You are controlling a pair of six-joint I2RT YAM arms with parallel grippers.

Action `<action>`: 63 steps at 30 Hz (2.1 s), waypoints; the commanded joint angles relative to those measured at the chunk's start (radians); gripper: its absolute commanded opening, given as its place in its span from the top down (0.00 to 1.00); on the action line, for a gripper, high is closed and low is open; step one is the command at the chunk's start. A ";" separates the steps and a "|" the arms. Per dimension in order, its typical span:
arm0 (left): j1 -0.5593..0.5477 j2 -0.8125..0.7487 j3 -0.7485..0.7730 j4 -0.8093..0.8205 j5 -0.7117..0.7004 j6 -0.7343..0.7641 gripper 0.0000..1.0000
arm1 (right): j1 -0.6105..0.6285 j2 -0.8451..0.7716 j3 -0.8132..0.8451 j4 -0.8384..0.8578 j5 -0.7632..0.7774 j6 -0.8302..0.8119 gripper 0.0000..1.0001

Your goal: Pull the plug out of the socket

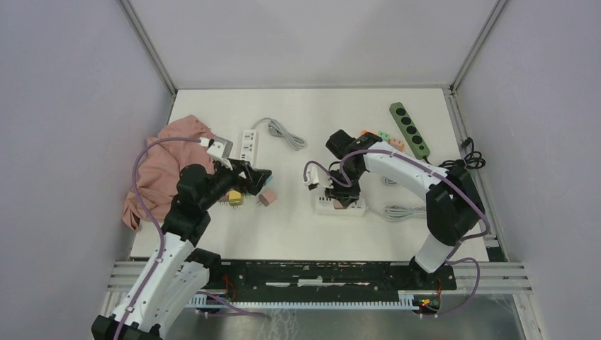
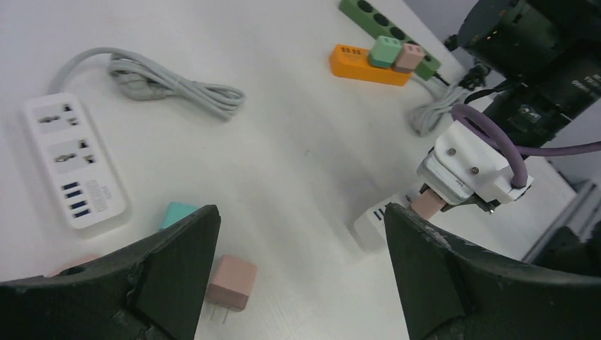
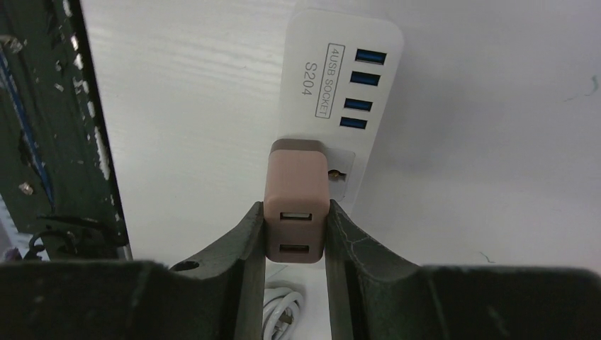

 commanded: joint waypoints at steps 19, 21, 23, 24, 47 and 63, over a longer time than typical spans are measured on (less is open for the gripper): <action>-0.585 0.179 0.047 0.285 -0.369 -0.182 0.09 | -0.096 -0.190 -0.178 -0.121 -0.075 -0.347 0.96; -0.585 0.210 0.139 0.217 -0.386 -0.150 0.09 | -0.097 -0.194 -0.178 -0.123 -0.076 -0.347 0.96; -0.584 0.219 0.162 0.218 -0.384 -0.144 0.08 | -0.103 -0.202 -0.181 -0.121 -0.081 -0.347 0.96; -0.586 0.217 0.142 0.242 -0.379 -0.143 0.08 | -0.106 -0.205 -0.182 -0.120 -0.084 -0.348 0.96; -0.785 0.615 -0.409 1.240 -0.232 0.269 0.08 | -0.110 -0.188 -0.250 -0.002 -0.093 -0.307 0.89; -0.789 1.144 -0.303 1.616 -0.201 0.394 0.11 | -0.094 -0.184 -0.281 0.027 -0.138 -0.322 0.79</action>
